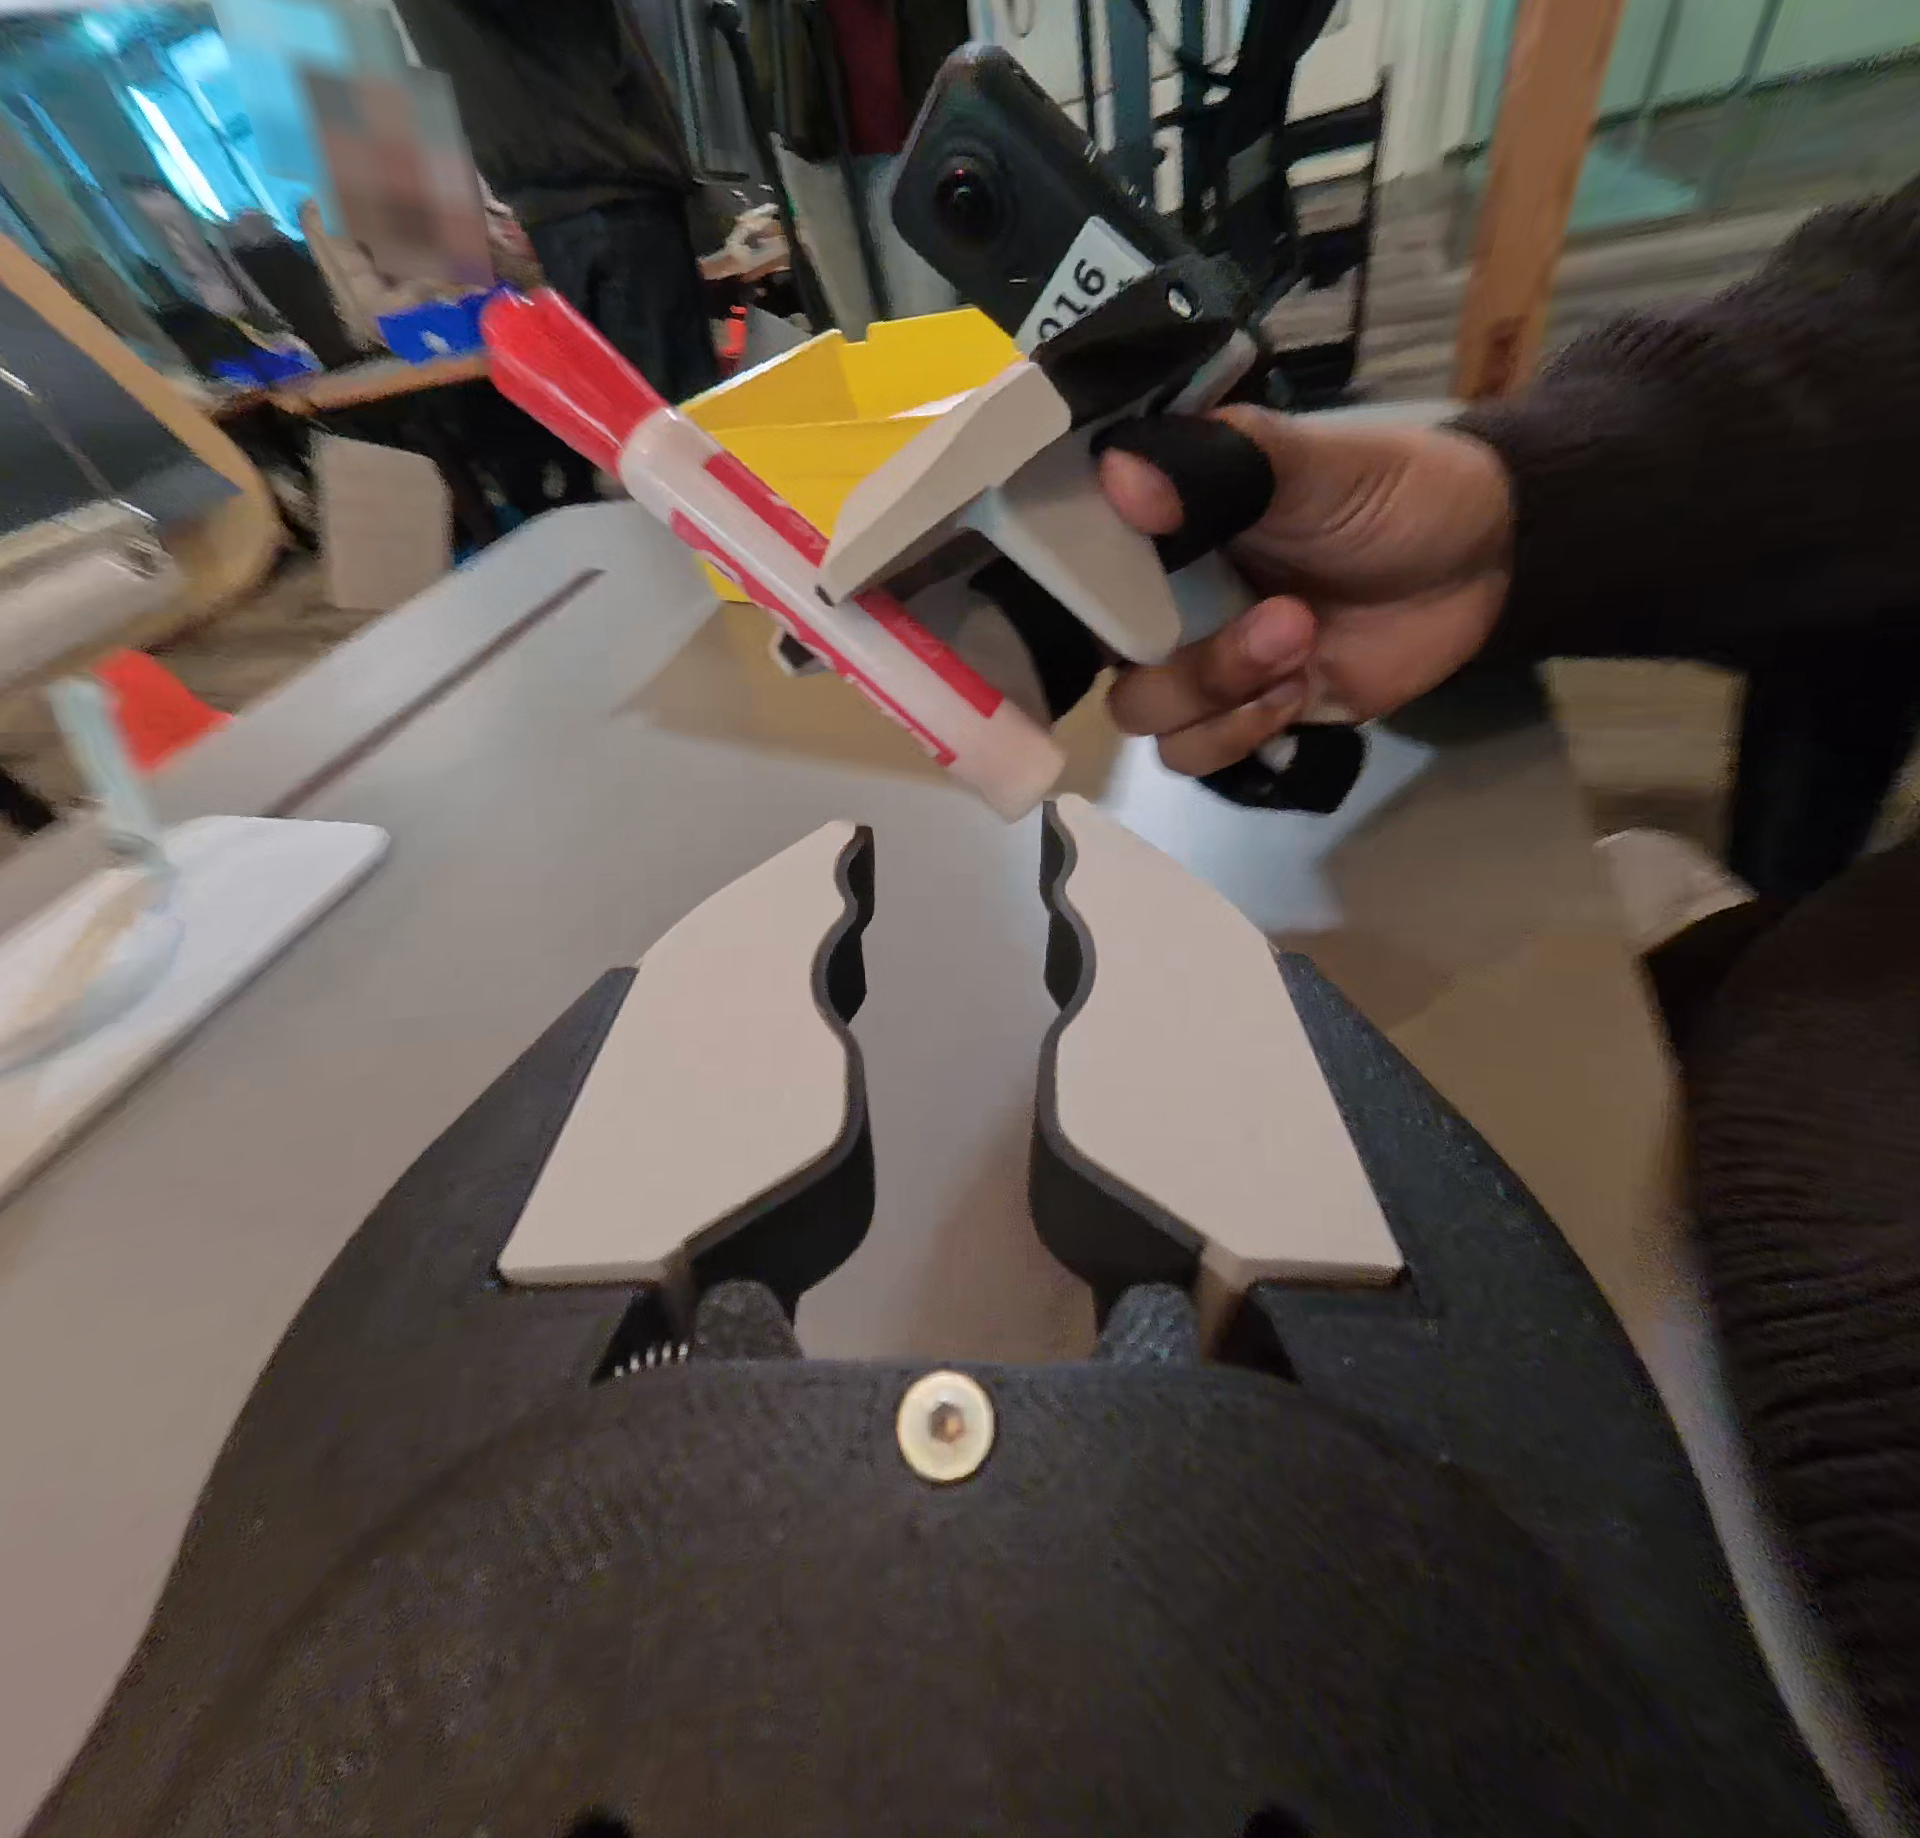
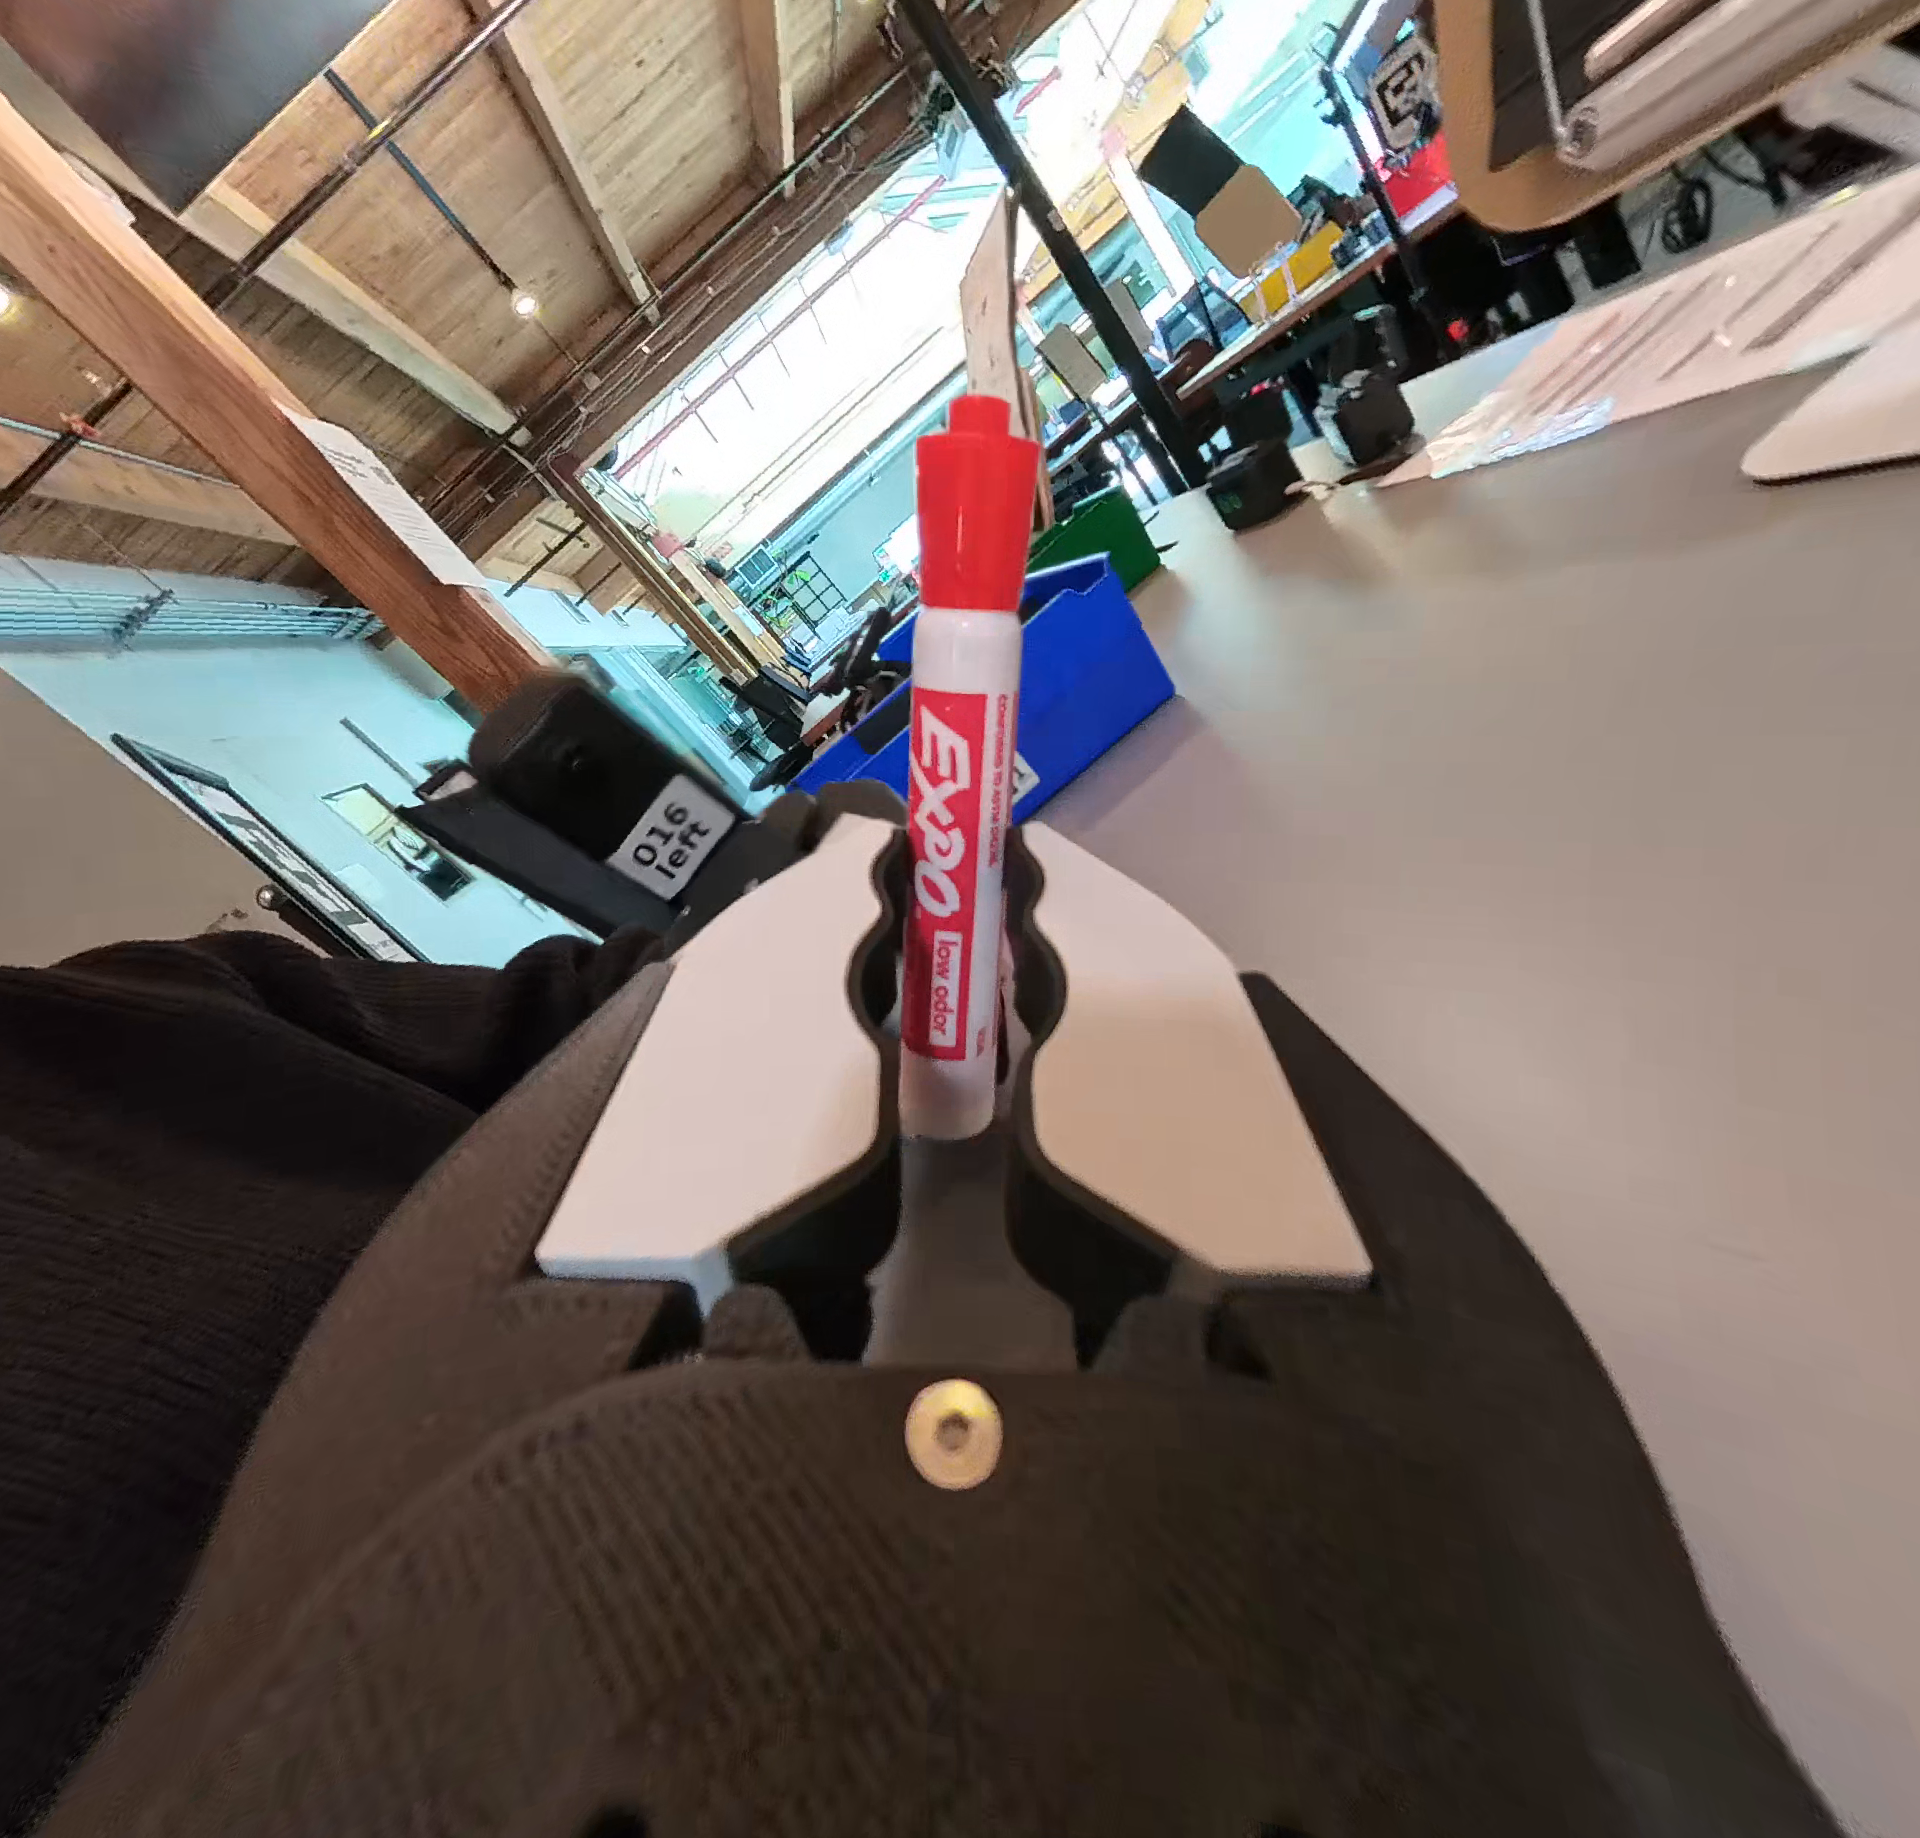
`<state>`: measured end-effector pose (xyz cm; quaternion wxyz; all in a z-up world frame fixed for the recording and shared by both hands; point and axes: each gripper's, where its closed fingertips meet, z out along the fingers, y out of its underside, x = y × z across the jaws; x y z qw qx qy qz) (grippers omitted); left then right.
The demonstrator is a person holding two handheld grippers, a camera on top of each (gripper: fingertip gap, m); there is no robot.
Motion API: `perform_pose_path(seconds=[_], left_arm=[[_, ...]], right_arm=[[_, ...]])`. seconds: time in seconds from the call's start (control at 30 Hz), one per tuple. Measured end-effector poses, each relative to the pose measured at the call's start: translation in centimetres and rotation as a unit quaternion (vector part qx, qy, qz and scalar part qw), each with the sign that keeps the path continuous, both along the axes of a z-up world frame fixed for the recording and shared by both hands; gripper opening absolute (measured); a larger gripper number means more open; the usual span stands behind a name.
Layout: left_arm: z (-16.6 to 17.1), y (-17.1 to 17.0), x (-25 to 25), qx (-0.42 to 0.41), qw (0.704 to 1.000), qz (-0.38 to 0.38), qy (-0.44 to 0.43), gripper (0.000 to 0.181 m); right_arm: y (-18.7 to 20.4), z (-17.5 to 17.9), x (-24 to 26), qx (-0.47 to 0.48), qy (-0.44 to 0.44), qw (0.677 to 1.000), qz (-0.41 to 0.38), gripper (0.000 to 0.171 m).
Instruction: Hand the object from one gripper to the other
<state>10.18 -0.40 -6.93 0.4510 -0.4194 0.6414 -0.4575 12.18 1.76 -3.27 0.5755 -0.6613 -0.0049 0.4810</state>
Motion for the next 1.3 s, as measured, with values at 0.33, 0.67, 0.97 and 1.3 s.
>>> perform_pose_path(seconds=[0.33,0.67,0.97,1.3], left_arm=[[1.2,-1.6,0.0,-0.407,0.907,-0.100,0.044,0.037],[1.4,-1.9,0.0,-0.484,0.865,-0.128,0.041,0.021],[1.7,-1.9,-0.2,-0.460,0.877,-0.133,0.041,0.020],[1.2,0.3,-0.3,-0.438,0.893,-0.091,0.051,0.020]], right_arm=[[-0.6,1.3,-1.4,0.051,-0.012,0.999,-0.001,0.019],[-0.7,1.2,-1.7,0.057,-0.021,0.998,0.003,0.019],[-0.8,1.4,-1.5,0.062,-0.016,0.998,0.002,0.019],[0.0,1.4,1.4,0.088,-0.096,0.989,-0.064,0.066]])
